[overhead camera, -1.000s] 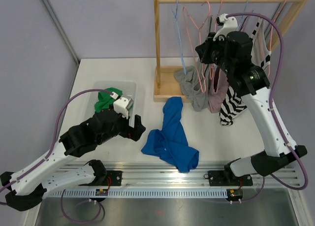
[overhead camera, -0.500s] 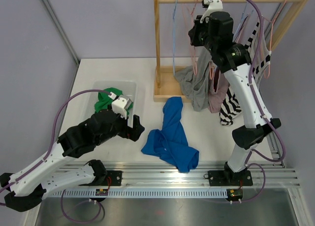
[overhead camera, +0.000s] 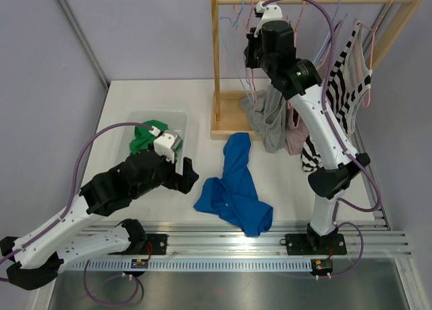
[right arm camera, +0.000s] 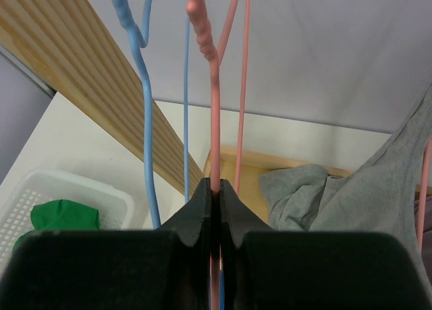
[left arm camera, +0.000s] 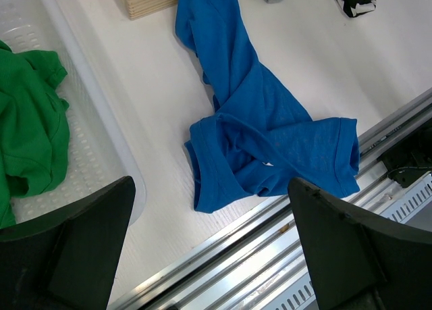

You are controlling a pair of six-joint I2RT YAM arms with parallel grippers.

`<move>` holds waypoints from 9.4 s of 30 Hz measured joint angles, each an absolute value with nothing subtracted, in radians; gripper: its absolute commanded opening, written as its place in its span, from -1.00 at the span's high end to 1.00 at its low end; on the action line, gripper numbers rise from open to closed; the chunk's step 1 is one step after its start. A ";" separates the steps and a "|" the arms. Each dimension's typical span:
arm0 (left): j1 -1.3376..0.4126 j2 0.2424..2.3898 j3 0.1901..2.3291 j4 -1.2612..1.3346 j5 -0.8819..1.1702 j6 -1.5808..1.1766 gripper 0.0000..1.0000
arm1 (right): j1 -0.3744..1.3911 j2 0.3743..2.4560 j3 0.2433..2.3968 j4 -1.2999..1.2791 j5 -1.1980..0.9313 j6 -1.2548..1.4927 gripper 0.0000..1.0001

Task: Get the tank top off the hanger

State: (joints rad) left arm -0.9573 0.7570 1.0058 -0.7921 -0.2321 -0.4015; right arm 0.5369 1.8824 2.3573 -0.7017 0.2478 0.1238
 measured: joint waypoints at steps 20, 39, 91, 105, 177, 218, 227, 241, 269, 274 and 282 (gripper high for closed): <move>-0.958 0.871 1.005 -0.734 -0.233 -0.434 -0.98 | 0.545 1.667 2.246 -0.722 0.278 0.095 -0.84; -1.048 1.369 1.004 -0.485 -0.233 -0.495 -0.98 | 0.550 0.774 1.381 -0.573 -0.065 0.210 -0.99; -0.748 1.153 1.489 -1.087 -0.757 -0.451 1.00 | 0.551 0.497 1.249 -0.695 -0.186 0.266 -0.99; -0.502 1.173 1.490 -1.057 -0.656 -0.363 -0.98 | 0.551 0.654 1.306 -0.664 -0.086 0.258 -0.99; -0.498 0.741 0.928 -0.680 0.054 -0.358 -0.98 | 0.369 1.610 2.387 -0.947 0.208 0.109 1.00; -1.198 1.021 1.065 -0.236 -0.435 -0.327 0.01 | 0.366 0.578 1.092 -0.799 -0.726 0.303 1.00; -1.198 1.044 1.060 -0.235 -0.450 -0.319 0.97 | 0.366 0.578 1.092 -0.789 -0.718 0.303 1.00; -1.074 0.973 1.058 -0.461 -0.746 -0.478 1.00 | 0.366 0.582 1.056 -0.871 -0.719 0.196 1.00; -0.974 0.857 0.786 -0.200 0.458 -0.388 1.00 | 0.366 0.483 0.665 0.428 -0.584 0.550 1.00; -0.987 0.831 0.788 -0.281 0.329 -0.371 1.00 | 0.366 0.493 0.594 0.723 -0.429 0.553 1.00; -0.989 0.847 0.826 -0.439 0.122 -0.380 0.57 | 0.366 0.465 0.672 0.456 -0.223 0.492 0.99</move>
